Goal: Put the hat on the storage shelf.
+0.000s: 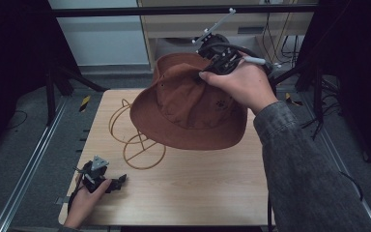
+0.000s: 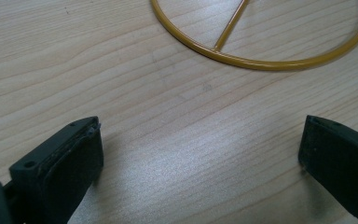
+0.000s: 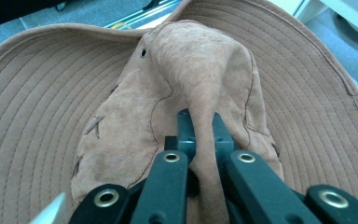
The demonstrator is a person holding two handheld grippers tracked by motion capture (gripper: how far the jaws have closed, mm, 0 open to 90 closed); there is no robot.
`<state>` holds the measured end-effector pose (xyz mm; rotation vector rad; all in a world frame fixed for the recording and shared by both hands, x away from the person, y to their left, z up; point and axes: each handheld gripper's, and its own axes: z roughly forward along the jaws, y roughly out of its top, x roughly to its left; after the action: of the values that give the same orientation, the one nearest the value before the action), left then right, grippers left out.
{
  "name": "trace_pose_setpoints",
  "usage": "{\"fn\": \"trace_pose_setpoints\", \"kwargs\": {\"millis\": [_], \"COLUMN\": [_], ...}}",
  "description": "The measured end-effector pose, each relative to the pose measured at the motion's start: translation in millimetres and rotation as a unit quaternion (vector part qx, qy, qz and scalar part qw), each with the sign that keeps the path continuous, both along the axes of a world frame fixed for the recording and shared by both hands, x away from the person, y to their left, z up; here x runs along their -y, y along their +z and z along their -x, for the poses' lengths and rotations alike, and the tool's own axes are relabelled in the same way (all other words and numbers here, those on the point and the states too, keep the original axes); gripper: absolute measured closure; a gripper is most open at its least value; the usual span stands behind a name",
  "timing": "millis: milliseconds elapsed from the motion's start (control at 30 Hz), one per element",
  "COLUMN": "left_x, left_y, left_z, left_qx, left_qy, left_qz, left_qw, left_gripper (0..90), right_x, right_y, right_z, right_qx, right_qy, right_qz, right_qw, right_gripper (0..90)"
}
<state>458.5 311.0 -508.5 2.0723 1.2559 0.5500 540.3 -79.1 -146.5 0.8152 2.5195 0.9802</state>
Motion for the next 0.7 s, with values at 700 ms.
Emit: {"fn": "trace_pose_setpoints", "kwargs": {"millis": [700], "left_x": [-0.2], "left_y": [0.3], "left_z": [0.1], "left_qx": [-0.001], "left_qy": [-0.001], "left_qz": [-0.001], "left_qw": [1.0000], "left_gripper": [0.0], "right_x": [-26.5], "right_y": [2.6], "right_z": [8.3], "right_qx": [0.022], "right_qy": [0.019], "right_qz": [-0.043], "right_qw": [0.9987], "right_gripper": [88.0]}}
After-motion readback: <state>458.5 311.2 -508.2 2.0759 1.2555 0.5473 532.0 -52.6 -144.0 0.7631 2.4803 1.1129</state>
